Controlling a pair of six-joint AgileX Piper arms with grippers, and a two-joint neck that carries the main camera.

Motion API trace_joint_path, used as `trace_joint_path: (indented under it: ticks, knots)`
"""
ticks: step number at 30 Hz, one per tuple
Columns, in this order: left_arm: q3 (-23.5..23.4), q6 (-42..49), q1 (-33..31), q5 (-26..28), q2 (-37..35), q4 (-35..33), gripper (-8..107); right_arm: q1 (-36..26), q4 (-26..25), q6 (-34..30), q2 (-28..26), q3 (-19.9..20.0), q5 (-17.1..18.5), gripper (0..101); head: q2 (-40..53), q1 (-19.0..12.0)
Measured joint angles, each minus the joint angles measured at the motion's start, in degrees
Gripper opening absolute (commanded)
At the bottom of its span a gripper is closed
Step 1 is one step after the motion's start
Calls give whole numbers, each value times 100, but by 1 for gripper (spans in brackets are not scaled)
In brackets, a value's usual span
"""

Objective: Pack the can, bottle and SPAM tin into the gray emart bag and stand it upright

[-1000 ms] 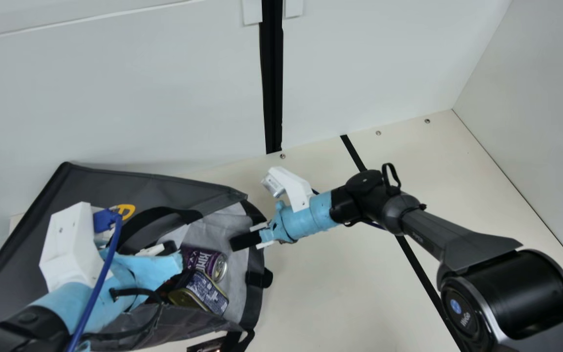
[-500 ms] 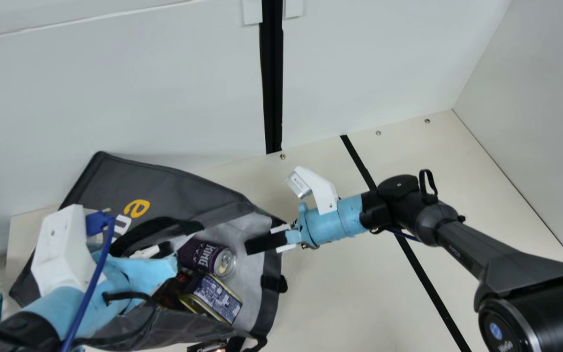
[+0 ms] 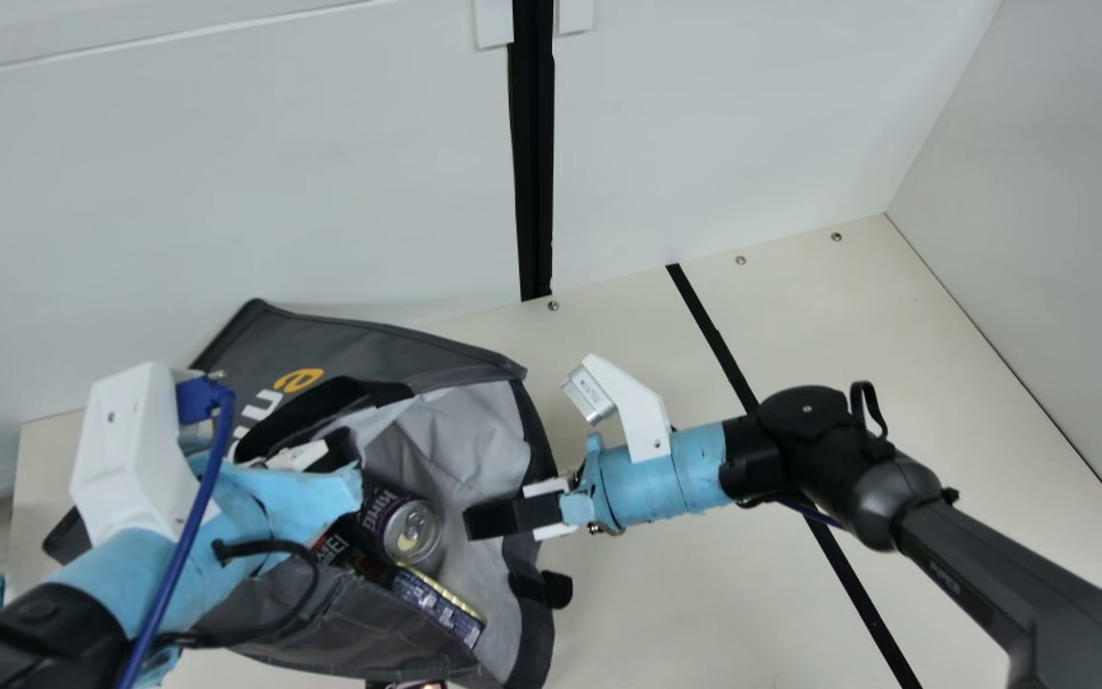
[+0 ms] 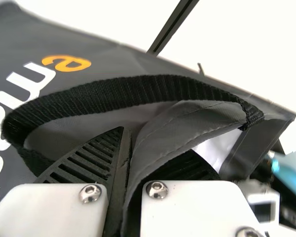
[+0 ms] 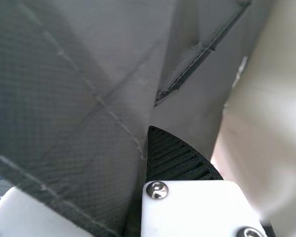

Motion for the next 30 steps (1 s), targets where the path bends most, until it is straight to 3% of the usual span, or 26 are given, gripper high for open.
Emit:
trace_joint_path:
  ticks: [11, 30]
  knots:
    - [-284, 0, -169, -61, -98, 254, -8, 63, 390, 635, -1019, 378, 21, 0, 0, 0]
    - [-911, 1259, -52, 637, -540, -485, -8, -447, 602, 2059, -2453, 151, 85, 0, 0, 9]
